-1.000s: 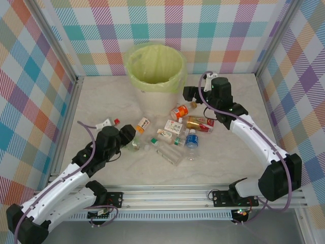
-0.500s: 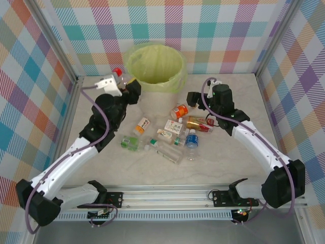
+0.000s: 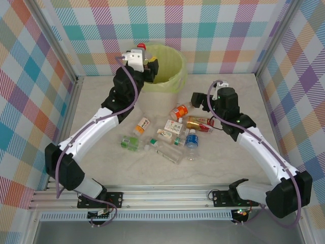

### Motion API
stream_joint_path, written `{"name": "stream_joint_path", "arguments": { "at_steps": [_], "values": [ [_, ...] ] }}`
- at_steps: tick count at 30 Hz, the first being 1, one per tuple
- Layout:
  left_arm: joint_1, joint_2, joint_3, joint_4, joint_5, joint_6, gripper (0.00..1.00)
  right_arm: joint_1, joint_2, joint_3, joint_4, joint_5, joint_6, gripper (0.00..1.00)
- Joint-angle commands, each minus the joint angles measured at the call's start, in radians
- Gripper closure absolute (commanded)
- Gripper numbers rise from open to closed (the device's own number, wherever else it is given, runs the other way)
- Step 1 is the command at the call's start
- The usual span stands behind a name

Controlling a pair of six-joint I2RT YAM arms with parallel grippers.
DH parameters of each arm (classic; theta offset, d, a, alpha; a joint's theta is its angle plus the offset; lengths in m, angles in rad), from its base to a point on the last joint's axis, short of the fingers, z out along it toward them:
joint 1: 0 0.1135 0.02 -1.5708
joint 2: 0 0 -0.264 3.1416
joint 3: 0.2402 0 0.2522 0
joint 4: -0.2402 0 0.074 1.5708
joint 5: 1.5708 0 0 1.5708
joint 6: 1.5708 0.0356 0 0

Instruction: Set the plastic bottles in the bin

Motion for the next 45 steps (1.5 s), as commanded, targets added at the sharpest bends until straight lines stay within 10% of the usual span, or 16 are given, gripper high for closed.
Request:
{"name": "stream_joint_path", "arguments": {
  "at_steps": [1,18,37,45],
  "values": [
    [0.023,0.053,0.086,-0.031,0.037,0.044,0.46,-0.005,-0.025,-0.017,-0.013,0.021,0.010,0.00],
    [0.030,0.302,0.286,-0.345,0.160,0.012,0.38,-0.004,-0.009,-0.008,-0.021,0.009,0.004,0.00],
    [0.029,0.249,0.324,-0.417,0.248,-0.084,0.00,-0.005,0.022,-0.045,-0.141,0.000,-0.070,0.00],
    [0.030,0.193,0.380,-0.495,0.307,-0.137,0.00,-0.006,0.106,-0.018,-0.212,-0.023,-0.269,0.00]
  ]
}}
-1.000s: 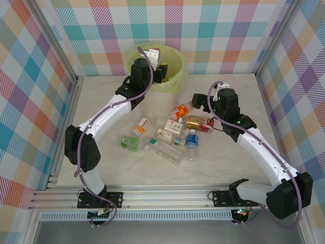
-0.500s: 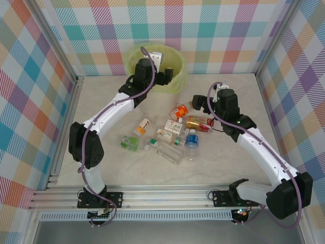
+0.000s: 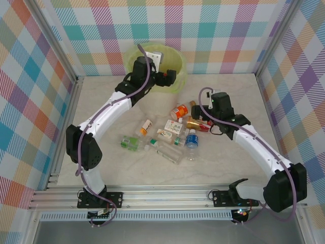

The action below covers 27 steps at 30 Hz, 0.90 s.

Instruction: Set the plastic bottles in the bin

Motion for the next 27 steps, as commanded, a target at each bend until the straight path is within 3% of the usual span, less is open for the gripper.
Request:
{"name": "stream_joint_path", "arguments": {
  "at_steps": [1,4,11,16,19,27],
  "values": [
    [0.009,-0.078,0.090,-0.073,0.045,-0.040,0.00,-0.007,0.043,0.023,-0.054,-0.049,-0.155,0.00],
    [0.008,-0.109,0.101,-0.101,0.039,-0.054,0.00,-0.014,0.090,0.058,-0.106,-0.104,-0.238,0.00],
    [0.009,-0.208,-0.029,0.033,-0.014,-0.085,0.00,-0.029,0.222,0.171,-0.237,-0.176,-0.364,0.00],
    [0.010,-0.285,-0.093,0.063,-0.035,-0.177,0.00,-0.062,0.301,0.217,-0.298,-0.215,-0.474,0.00],
    [0.010,-0.355,-0.166,0.099,-0.009,-0.205,0.00,-0.080,0.346,0.250,-0.334,-0.239,-0.544,0.00],
    [0.010,-0.609,-0.446,0.079,-0.103,-0.294,0.00,-0.112,0.484,0.336,-0.389,-0.229,-0.641,0.00]
  ]
}}
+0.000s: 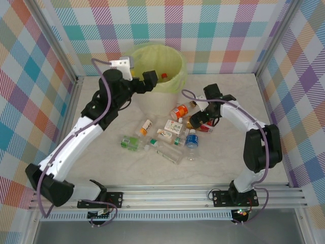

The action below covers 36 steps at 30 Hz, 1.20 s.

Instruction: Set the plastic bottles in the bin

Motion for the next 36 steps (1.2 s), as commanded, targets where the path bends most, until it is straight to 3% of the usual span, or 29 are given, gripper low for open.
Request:
{"name": "stream_joint_path", "arguments": {
  "at_steps": [1,10,18,28,32,36],
  "values": [
    [0.010,-0.124,-0.101,0.027,-0.063,-0.060,0.00,-0.011,0.055,0.052,-0.057,-0.022,-0.079,0.00],
    [0.015,-0.381,-0.341,-0.011,-0.246,-0.145,0.00,-0.010,0.219,0.156,-0.114,-0.007,-0.187,0.00],
    [0.023,-0.454,-0.431,-0.051,-0.347,-0.199,0.00,-0.014,0.329,0.252,-0.225,0.018,-0.239,0.02],
    [0.033,-0.458,-0.494,-0.029,-0.363,-0.251,0.00,-0.071,0.334,0.252,-0.259,0.030,-0.107,0.06],
    [0.043,-0.449,-0.497,-0.035,-0.352,-0.259,0.00,-0.107,0.324,0.225,-0.249,0.066,-0.013,0.16],
    [0.047,-0.441,-0.512,-0.025,-0.348,-0.279,0.00,-0.135,0.288,0.168,-0.218,0.038,0.050,0.19]
  ]
}}
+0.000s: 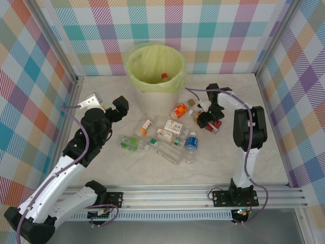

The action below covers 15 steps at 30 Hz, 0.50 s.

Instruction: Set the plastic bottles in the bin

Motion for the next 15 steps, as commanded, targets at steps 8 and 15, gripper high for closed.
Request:
{"name": "stream_joint_path", "arguments": {
  "at_steps": [8,15],
  "values": [
    [0.035,0.020,-0.031,0.018,0.032,-0.048,0.00,-0.053,-0.065,-0.101,0.026,-0.046,0.196,0.31],
    [0.044,0.008,-0.039,0.020,0.021,-0.051,0.00,-0.061,-0.117,-0.118,0.074,-0.095,0.244,0.36]
  ]
}}
